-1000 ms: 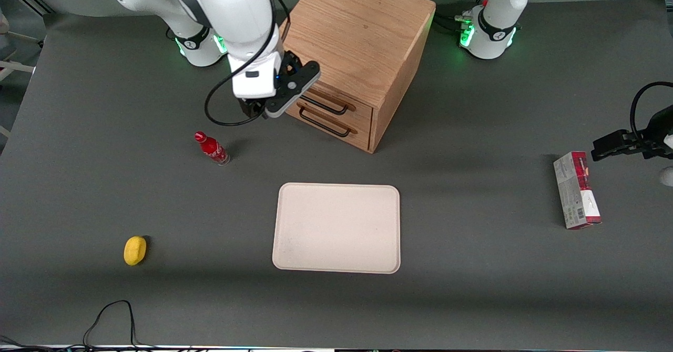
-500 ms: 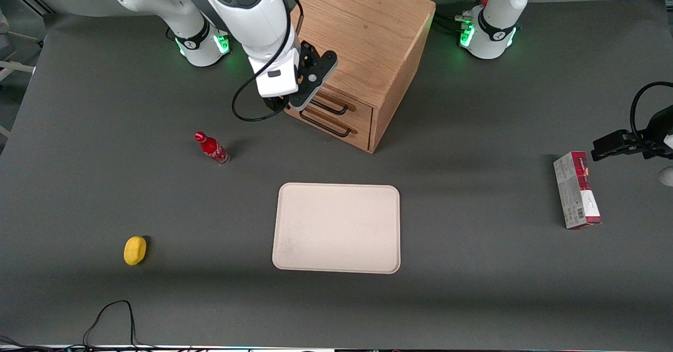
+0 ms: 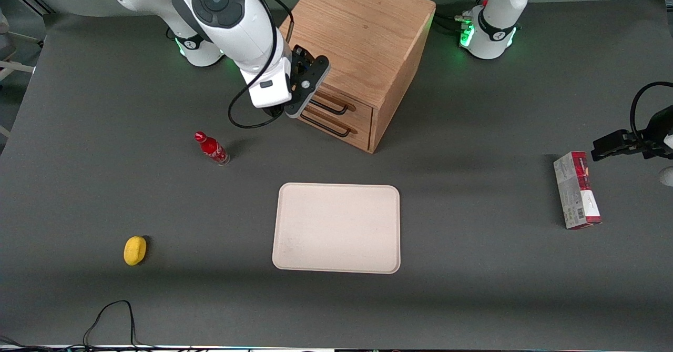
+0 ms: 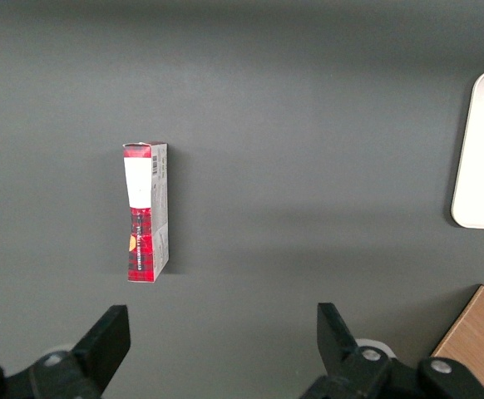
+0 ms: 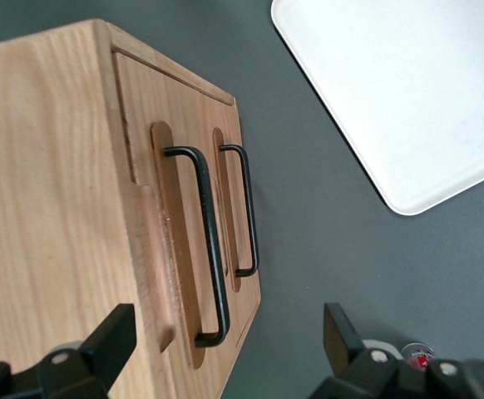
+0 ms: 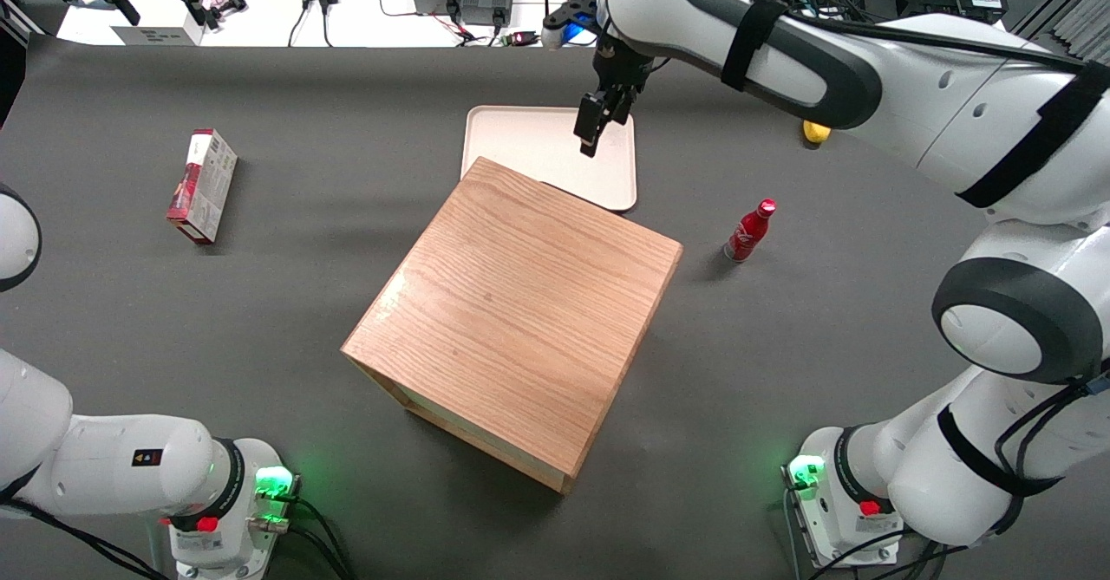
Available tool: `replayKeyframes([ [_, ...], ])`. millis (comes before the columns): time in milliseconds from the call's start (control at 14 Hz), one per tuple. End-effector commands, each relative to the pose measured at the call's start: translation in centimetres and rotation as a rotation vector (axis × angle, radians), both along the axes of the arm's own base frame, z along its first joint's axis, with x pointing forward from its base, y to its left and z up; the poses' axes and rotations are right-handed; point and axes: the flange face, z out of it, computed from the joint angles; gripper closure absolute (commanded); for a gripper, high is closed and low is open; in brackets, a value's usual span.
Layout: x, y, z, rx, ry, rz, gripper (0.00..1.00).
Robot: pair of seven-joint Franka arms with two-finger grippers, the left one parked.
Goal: Open upper drawer
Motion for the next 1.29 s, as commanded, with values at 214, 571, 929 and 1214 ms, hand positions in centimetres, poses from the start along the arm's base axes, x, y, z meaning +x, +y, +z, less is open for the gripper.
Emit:
replayKeyframes([
  [214, -0.5, -0.5, -4.2, 0.012, -0.001, 0.004, 0.0],
  [571, -2.1, 0.7, -7.1, 0.0, -0.003, 0.025, 0.0],
  [929, -1.9, 0.0, -9.2, -0.017, -0.015, 0.015, 0.0],
  [1214, -1.7, -0.4, -10.9, -0.021, -0.022, 0.003, 0.0],
])
